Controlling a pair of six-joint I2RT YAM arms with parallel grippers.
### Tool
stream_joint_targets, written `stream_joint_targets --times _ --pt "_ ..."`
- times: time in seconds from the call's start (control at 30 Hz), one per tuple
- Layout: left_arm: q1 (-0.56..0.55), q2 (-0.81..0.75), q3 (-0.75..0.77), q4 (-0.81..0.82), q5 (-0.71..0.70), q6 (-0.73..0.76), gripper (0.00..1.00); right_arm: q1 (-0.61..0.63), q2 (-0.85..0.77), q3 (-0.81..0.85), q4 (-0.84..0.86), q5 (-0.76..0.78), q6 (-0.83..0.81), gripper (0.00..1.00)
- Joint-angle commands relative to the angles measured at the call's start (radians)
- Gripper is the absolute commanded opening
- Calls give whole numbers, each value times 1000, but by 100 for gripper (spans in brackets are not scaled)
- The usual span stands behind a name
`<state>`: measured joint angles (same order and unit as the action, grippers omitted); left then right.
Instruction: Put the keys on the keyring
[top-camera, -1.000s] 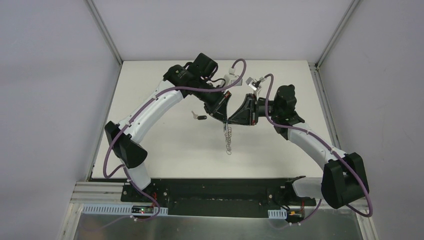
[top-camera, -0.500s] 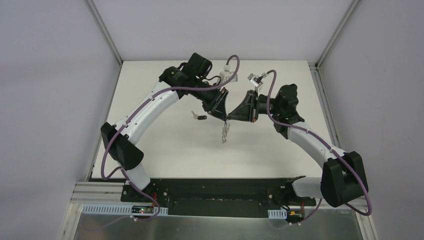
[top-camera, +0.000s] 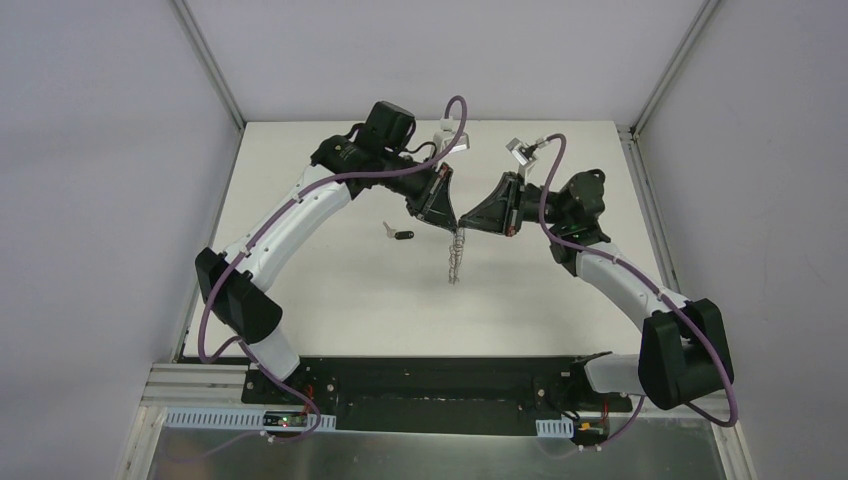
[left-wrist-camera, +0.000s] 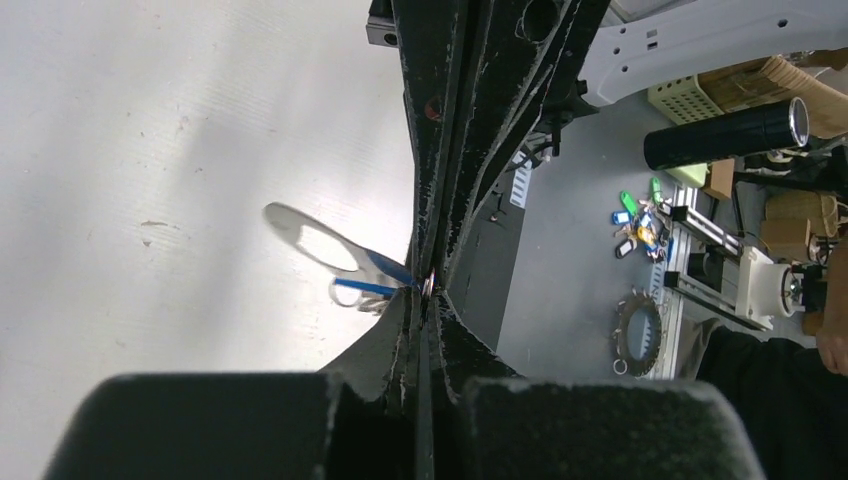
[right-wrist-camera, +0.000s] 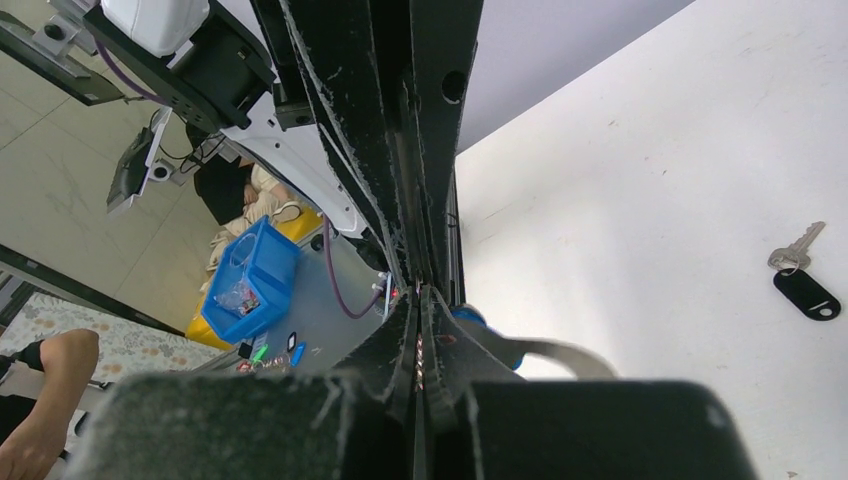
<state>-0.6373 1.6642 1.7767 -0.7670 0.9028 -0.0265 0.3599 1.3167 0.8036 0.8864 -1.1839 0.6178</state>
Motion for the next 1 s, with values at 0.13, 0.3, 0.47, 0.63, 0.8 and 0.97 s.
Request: stream_joint_targets --times 0.13,0.3,0.47,0.63,0.8,0.97 --pt "7 -12 47 -61 -33 47 0 -19 -27 -1 47 -3 -52 8" --pt "-32 68 194 -312 -107 167 0 -19 -33 17 -18 -18 -109 28" --pt "-59 109 259 -370 -119 184 0 3 -31 30 -70 -37 -153 38" --pt "-72 151 322 -412 -92 187 0 24 -31 37 -154 -48 -226 42" --pt "-79 162 326 -415 -86 188 0 38 -37 39 -196 -66 -261 27" --pt "-81 164 318 -415 -89 193 0 42 -36 42 -198 -70 -258 10"
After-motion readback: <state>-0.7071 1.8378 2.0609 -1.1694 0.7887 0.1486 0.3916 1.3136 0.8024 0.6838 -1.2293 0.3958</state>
